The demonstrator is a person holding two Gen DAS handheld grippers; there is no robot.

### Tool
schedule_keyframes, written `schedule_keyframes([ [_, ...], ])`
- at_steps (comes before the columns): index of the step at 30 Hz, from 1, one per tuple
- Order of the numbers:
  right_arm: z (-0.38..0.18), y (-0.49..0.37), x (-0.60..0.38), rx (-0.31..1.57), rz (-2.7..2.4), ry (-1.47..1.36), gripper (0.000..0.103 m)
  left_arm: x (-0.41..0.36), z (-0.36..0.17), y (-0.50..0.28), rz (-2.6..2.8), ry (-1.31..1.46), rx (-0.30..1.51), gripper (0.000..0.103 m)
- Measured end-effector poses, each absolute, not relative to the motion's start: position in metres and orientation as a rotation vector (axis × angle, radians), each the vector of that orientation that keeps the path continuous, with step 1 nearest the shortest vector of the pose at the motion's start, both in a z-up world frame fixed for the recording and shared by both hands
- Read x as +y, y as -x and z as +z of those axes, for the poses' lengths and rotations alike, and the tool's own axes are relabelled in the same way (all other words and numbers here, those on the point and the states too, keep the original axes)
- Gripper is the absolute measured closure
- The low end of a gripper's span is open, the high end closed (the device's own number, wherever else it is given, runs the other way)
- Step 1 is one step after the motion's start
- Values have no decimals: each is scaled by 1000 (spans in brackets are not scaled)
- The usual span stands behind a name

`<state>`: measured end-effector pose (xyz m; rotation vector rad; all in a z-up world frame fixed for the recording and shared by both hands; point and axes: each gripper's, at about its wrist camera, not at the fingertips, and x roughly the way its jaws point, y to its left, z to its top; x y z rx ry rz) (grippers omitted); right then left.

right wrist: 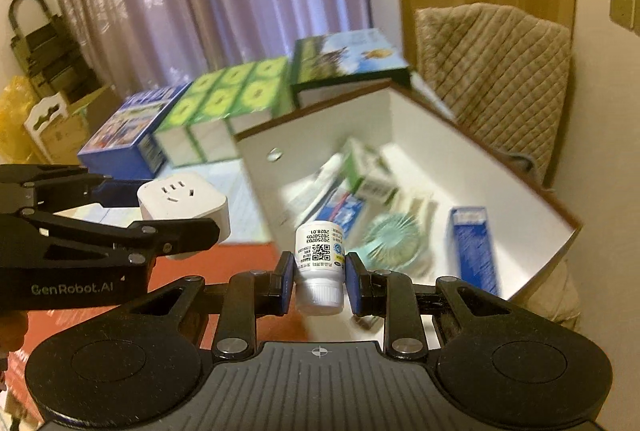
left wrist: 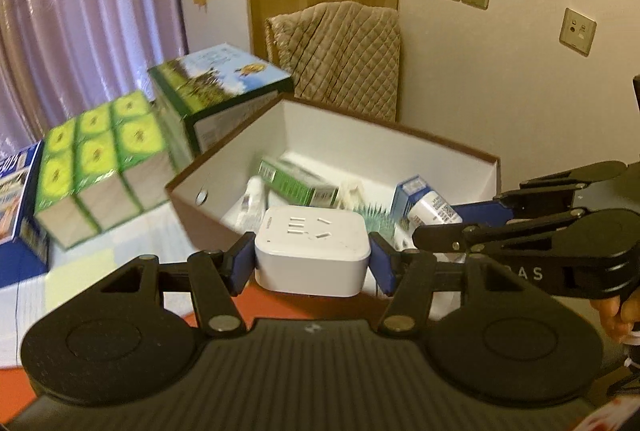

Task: Organize rigid objects
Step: 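Lift and carry the socket cube and pill bottle over the brown box, then open both tools to drop the socket cube and pill bottle inside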

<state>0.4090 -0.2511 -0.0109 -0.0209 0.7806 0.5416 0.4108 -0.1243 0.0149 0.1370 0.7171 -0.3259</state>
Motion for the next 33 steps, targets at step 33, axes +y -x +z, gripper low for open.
schedule_keyframes([
  [33, -82, -591, -272, 904, 454, 107, 79, -160, -76, -583, -182, -205, 954, 48],
])
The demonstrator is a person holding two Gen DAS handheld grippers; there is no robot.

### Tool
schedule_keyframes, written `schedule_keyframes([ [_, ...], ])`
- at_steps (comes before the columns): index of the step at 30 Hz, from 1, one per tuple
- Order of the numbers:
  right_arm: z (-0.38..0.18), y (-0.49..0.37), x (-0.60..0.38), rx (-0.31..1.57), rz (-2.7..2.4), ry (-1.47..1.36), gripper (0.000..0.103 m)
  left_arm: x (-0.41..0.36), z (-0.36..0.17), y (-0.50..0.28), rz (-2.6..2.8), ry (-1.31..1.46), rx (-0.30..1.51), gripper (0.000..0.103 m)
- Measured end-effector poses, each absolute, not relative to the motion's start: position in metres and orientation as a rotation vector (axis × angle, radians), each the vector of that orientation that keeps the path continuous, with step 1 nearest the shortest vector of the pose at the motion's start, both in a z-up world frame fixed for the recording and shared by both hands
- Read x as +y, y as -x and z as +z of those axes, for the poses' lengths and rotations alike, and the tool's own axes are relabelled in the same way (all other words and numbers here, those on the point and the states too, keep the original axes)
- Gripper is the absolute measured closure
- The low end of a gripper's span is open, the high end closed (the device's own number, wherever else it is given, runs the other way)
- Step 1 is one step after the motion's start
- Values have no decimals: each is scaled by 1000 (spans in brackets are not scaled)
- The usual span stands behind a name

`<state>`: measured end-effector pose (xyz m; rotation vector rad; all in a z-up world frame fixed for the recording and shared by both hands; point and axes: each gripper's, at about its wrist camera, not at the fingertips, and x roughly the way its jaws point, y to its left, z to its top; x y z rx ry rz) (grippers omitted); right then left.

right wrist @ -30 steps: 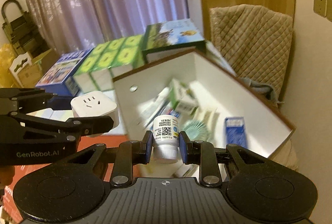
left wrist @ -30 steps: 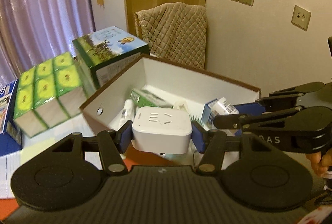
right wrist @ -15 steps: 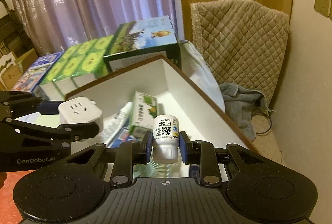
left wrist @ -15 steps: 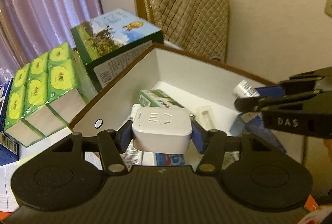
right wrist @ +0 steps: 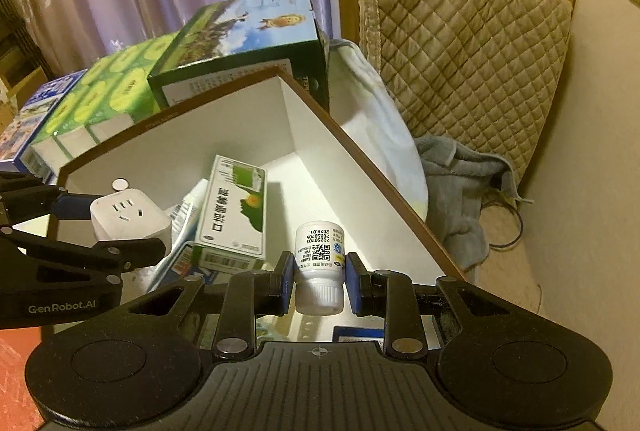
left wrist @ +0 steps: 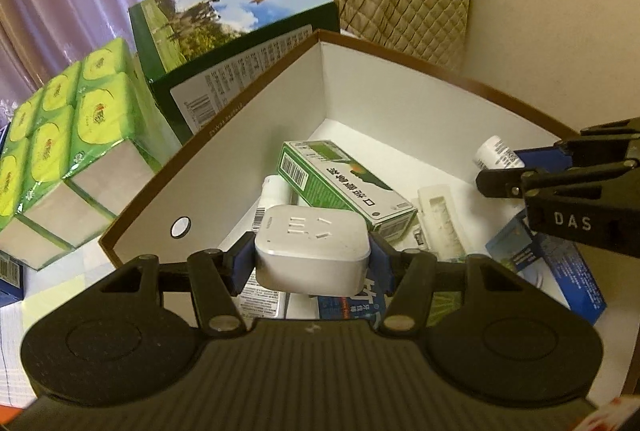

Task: Organize rigid objects
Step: 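Open both tools to drop the socket cube and pill bottle inside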

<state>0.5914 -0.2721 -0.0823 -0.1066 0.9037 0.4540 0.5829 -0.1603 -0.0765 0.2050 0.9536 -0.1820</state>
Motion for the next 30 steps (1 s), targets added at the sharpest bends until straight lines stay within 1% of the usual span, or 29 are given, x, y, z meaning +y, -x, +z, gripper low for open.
schedule_keyframes([
  [5, -85, -597, -273, 912, 448, 109, 79, -159, -84, -589, -198, -182, 987, 48],
  [8, -87, -599, -274, 909, 444, 115, 79, -160, -82, -587, -204, -177, 966, 48],
  [13, -88, -601, -274, 907, 442, 118, 79, -159, -78, -586, -203, -172, 959, 47],
  [17, -88, -601, -273, 900, 443, 125, 79, -157, -75, -581, -196, -164, 954, 44],
  [21, -87, -601, -273, 890, 444, 124, 79, -154, -75, -577, -187, -156, 957, 44],
  [23, -86, -600, -274, 879, 446, 123, 79, -154, -73, -575, -184, -153, 957, 41],
  [30, -80, -592, -279, 894, 461, 105, 79, -154, -63, -563, -181, -148, 935, 41],
])
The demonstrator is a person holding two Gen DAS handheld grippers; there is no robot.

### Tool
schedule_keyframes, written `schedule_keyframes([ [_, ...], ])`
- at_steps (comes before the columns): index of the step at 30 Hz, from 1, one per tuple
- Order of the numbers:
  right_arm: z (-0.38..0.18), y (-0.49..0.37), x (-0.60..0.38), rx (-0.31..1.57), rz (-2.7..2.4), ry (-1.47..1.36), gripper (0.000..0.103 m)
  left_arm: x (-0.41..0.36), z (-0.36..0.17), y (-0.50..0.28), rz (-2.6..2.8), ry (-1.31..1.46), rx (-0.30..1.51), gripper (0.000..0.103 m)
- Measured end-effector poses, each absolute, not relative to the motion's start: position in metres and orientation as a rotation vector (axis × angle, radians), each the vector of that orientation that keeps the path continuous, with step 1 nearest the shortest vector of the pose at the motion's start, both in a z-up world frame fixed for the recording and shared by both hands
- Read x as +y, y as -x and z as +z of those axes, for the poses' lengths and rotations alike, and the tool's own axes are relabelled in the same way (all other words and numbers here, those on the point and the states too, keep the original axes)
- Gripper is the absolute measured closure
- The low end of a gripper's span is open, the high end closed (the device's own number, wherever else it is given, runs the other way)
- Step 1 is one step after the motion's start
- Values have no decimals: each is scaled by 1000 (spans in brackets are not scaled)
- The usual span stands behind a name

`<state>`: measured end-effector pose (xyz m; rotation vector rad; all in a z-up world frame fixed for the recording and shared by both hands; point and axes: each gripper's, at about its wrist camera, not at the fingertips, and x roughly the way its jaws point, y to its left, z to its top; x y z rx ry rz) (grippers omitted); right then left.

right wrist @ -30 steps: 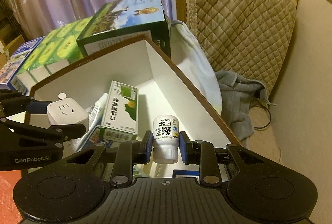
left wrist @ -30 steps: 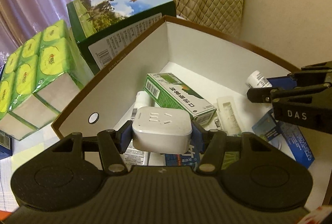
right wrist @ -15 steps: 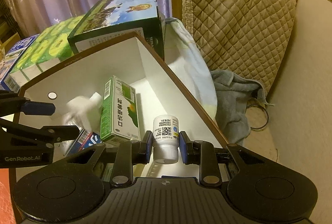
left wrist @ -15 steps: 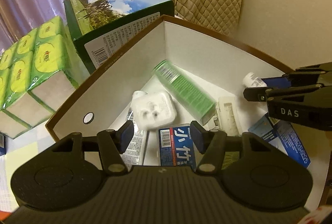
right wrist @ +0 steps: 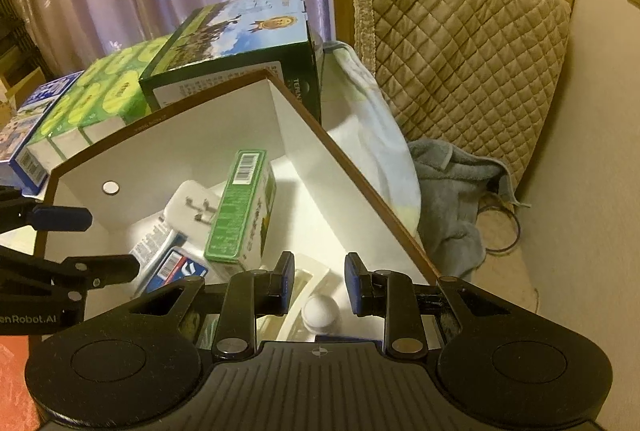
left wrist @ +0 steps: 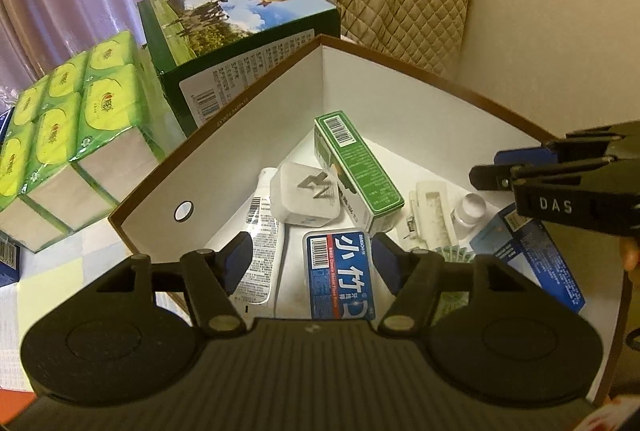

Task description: Organize rigid objects

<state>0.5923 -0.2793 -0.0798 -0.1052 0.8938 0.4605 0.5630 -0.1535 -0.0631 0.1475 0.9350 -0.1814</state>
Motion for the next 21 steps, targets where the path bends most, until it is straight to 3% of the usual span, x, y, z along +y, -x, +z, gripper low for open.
schedule_keyframes([
  [12, -70, -558, -295, 888, 471, 67, 75, -158, -47, -541, -167, -135, 883, 36],
  [21, -55, -533, -305, 845, 469, 56, 61, -167, -35, -513, -163, -132, 830, 34],
])
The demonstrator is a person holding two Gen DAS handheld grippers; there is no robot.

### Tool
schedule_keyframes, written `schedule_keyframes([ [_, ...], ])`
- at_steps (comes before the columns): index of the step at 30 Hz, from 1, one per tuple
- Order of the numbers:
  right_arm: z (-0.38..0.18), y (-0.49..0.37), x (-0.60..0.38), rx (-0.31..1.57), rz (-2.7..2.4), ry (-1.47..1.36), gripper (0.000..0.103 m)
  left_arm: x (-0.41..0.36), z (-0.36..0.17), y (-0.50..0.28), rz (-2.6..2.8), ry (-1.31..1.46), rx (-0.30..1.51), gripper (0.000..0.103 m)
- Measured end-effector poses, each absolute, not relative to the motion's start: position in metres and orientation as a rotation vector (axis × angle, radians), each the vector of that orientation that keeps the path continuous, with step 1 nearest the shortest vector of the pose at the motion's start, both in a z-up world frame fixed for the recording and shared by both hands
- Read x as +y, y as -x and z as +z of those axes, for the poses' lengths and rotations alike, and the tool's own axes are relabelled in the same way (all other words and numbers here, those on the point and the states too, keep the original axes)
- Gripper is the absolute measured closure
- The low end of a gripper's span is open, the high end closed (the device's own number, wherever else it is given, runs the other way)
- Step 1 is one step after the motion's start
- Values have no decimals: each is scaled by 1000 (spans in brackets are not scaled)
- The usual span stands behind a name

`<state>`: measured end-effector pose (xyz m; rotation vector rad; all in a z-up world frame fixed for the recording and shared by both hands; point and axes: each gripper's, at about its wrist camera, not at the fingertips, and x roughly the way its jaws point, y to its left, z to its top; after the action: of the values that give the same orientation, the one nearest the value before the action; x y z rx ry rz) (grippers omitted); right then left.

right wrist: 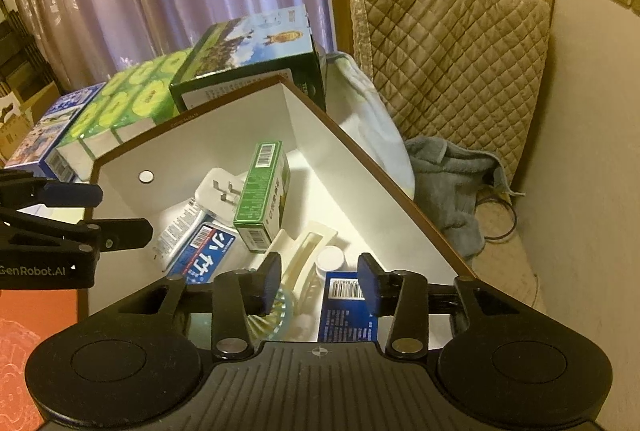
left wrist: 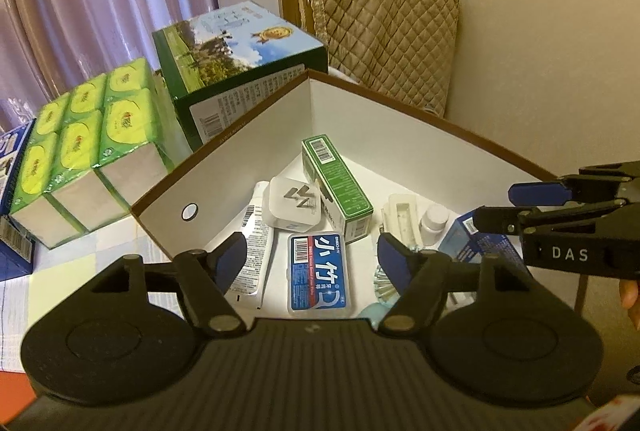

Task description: Organize rigid objects

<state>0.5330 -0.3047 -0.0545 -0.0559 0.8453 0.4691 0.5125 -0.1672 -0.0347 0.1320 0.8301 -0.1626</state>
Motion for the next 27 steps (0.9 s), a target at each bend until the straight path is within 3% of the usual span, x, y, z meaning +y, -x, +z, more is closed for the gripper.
schedule_keyframes([
  [10, -37, -496, -316, 802, 472, 1, 49, -158, -11, -452, -126, -128, 709, 28],
  [27, -23, -387, -307, 828, 451, -77, 47, -90, 14, -324, -19, -41, 719, 28],
])
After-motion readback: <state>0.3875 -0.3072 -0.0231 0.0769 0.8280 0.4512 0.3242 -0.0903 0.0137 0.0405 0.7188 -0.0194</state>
